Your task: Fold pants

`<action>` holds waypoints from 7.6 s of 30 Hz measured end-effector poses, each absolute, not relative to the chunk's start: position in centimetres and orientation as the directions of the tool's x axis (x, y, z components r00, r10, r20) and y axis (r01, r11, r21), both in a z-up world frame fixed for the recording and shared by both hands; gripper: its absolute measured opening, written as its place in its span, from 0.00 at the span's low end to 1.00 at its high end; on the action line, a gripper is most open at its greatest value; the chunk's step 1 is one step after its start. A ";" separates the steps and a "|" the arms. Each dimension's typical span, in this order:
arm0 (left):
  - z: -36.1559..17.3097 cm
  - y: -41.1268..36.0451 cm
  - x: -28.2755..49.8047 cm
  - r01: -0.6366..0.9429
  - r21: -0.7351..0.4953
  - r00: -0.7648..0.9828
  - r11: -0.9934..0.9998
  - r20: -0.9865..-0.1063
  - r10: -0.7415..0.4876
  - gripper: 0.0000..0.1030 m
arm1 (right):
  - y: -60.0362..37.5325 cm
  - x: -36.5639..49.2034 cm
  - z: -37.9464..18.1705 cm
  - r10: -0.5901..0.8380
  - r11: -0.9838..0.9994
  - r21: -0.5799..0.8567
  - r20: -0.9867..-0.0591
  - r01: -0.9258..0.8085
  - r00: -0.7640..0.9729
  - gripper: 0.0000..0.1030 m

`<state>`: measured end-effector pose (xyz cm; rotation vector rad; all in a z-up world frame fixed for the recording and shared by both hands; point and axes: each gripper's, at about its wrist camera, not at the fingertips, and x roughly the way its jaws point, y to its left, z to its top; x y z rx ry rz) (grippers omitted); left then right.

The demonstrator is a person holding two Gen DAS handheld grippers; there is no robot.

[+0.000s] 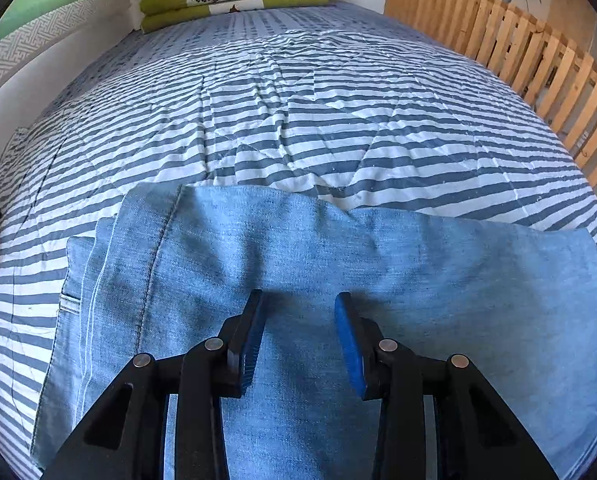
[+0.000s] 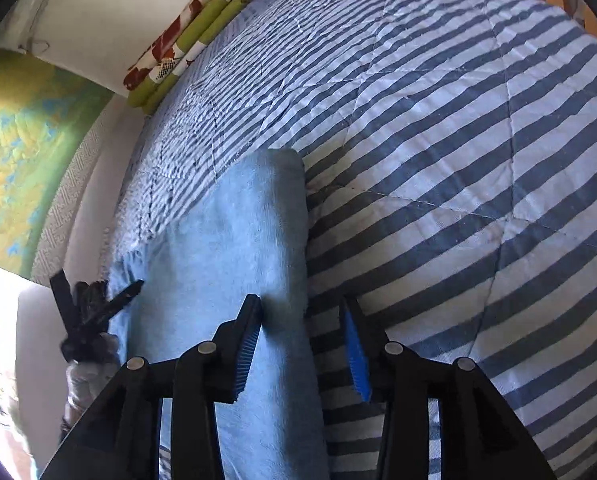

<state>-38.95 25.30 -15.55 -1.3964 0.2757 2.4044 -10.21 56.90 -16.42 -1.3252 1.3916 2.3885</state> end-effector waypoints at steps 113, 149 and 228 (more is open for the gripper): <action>-11.0 -2.9 -25.7 -0.397 -0.301 -0.478 -0.867 -0.739 0.475 0.29 | 20.3 -12.7 -10.9 -0.266 -0.944 0.317 -0.893 -0.087 -0.363 0.31; -9.6 16.3 -19.5 -0.722 -0.218 -0.286 -0.657 -0.770 0.570 0.47 | 31.8 -16.8 -12.8 -0.433 -0.739 0.613 -0.749 -0.277 -0.503 0.29; -6.1 10.2 -21.7 -0.663 -0.039 -0.427 -0.748 -0.801 0.420 0.38 | 34.7 -13.4 -11.4 -0.381 -0.781 0.593 -0.700 -0.195 -0.604 0.33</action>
